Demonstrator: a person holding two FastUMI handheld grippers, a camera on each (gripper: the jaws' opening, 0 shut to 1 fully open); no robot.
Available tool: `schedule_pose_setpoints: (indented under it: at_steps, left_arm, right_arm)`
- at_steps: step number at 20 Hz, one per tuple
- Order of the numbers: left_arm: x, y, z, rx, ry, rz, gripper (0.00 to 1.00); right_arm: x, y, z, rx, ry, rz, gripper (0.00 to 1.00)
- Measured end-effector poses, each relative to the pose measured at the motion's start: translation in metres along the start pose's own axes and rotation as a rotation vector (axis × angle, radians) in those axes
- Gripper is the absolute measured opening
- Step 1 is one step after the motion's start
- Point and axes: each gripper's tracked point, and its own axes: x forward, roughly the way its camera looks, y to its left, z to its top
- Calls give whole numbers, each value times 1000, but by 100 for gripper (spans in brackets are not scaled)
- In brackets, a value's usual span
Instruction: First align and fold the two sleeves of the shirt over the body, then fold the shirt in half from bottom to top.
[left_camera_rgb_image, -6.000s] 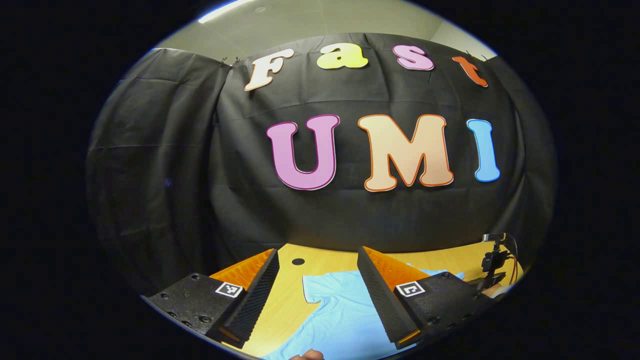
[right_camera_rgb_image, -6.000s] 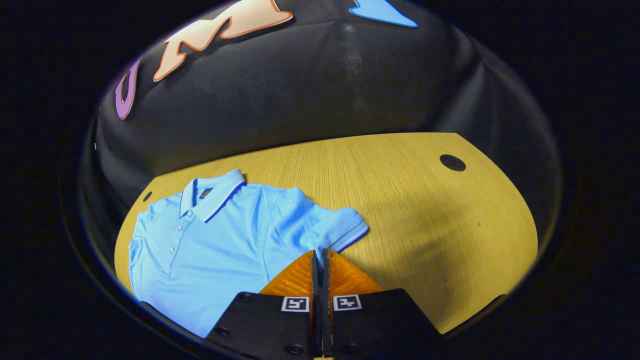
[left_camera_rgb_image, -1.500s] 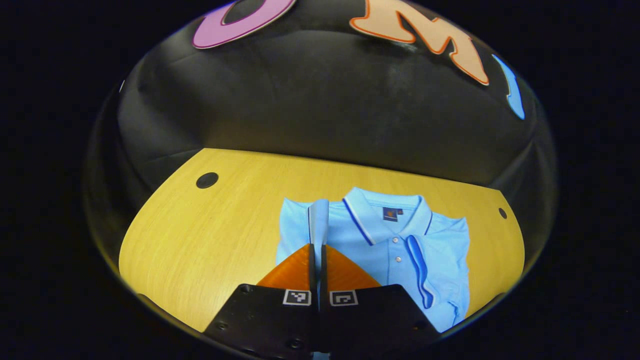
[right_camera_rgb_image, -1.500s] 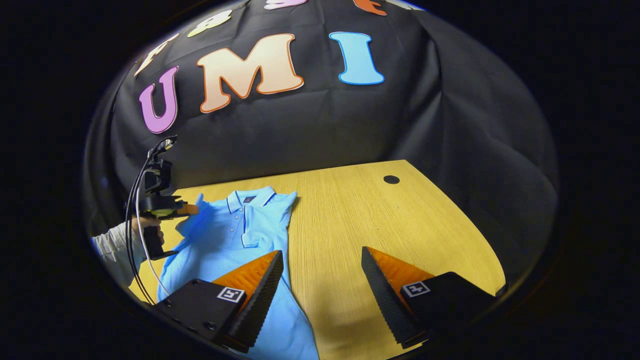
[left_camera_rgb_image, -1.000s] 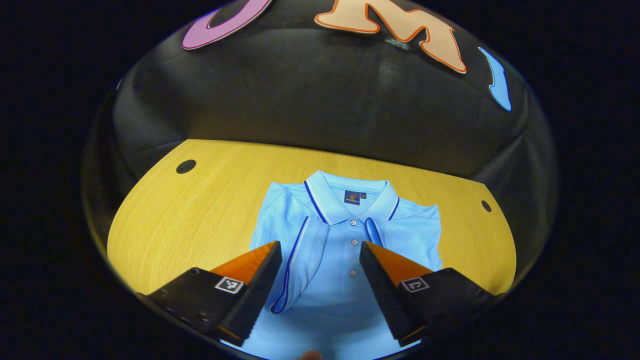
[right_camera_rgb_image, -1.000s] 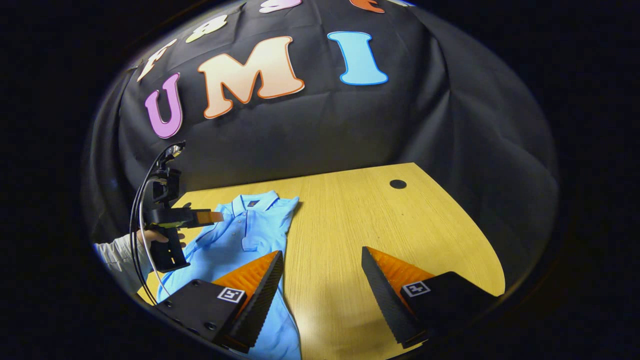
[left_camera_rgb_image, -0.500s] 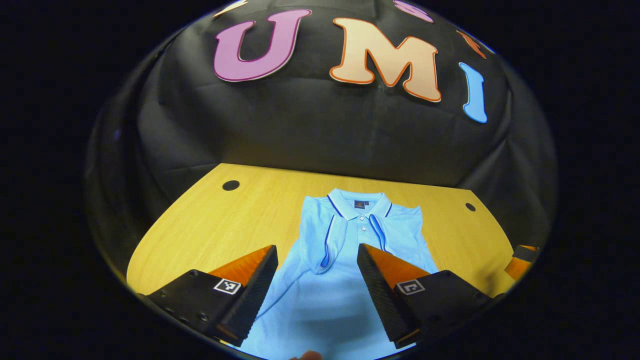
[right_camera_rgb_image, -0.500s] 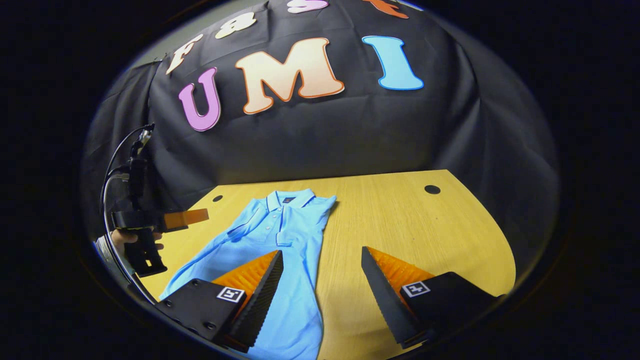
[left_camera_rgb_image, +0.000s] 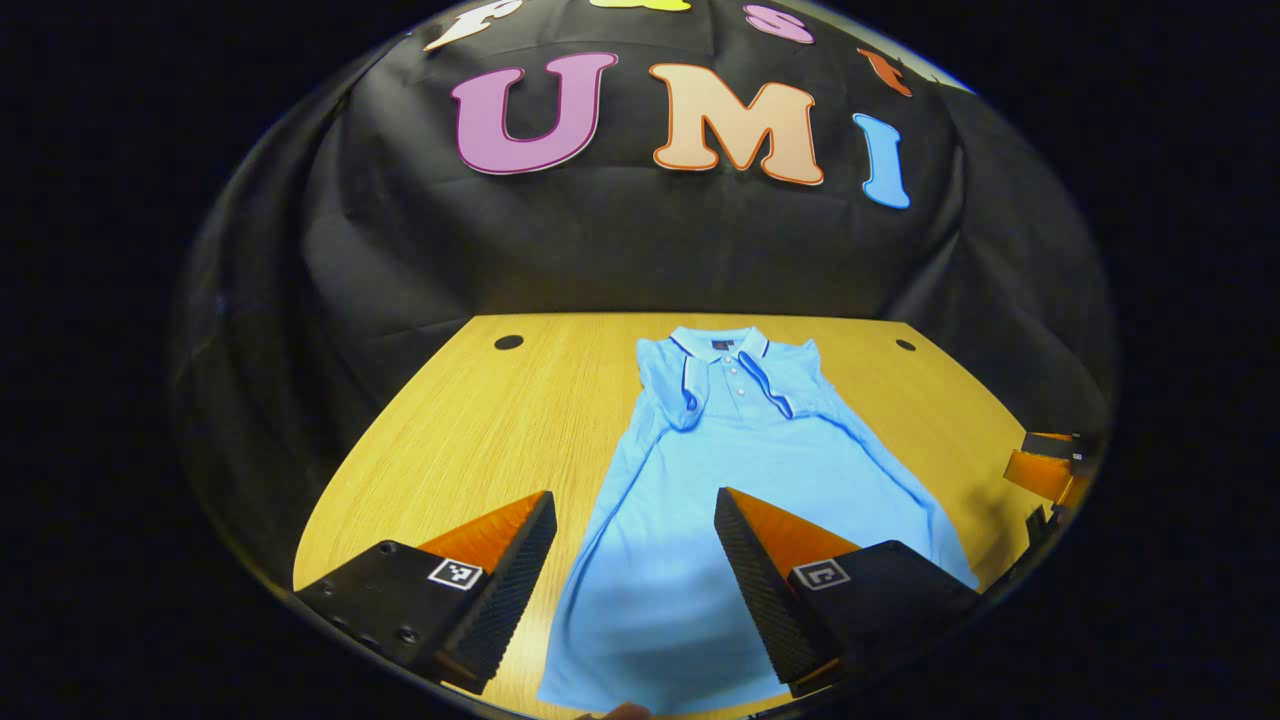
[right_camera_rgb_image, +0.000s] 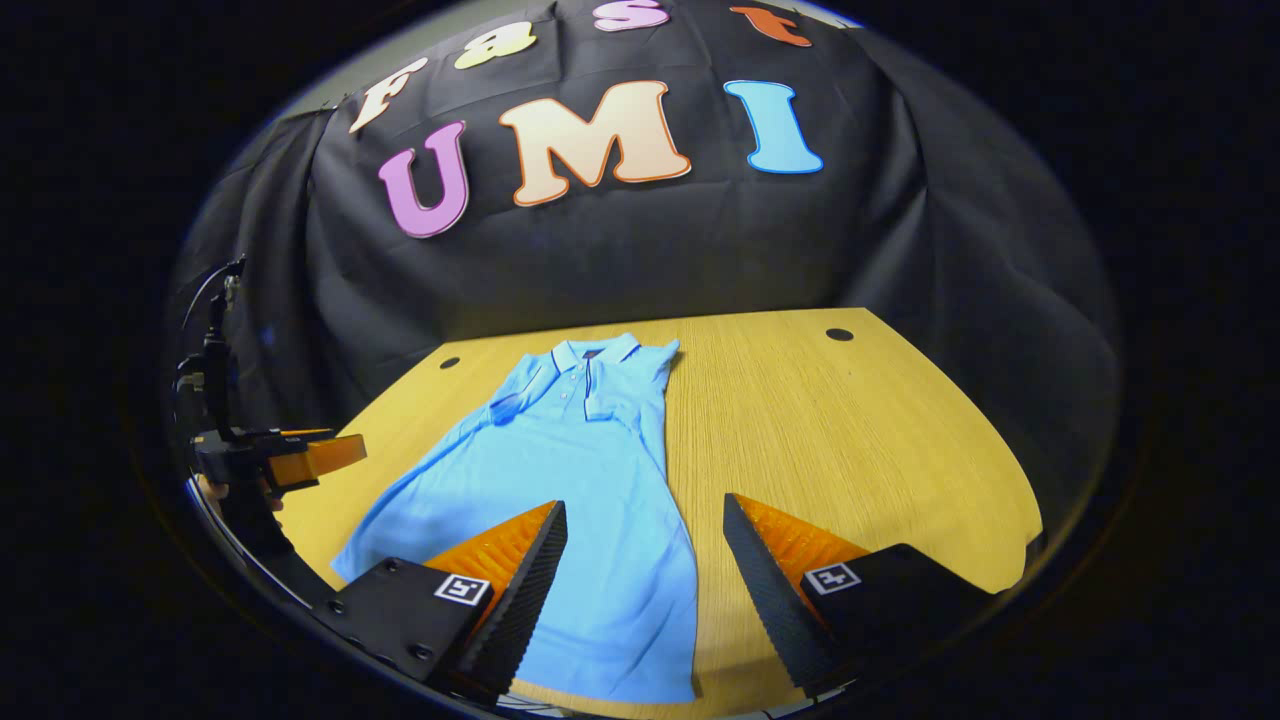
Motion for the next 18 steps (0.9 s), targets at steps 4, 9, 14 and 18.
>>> schedule_pose_setpoints:
  at_steps: [4,9,14,18]
  left_arm:
    - [-29,9,-49,54,38,-17,96]
    - [-40,16,-99,61,98,-18,96]
    - [-41,20,-137,71,147,-8,96]
    - [-41,22,-160,93,190,-8,95]
  right_arm:
    - [-21,5,-40,-9,40,-21,98]
    - [-34,7,-87,-11,96,-65,98]
    - [-32,2,-123,-44,150,-119,98]
    - [-26,-2,-146,-49,197,-140,98]
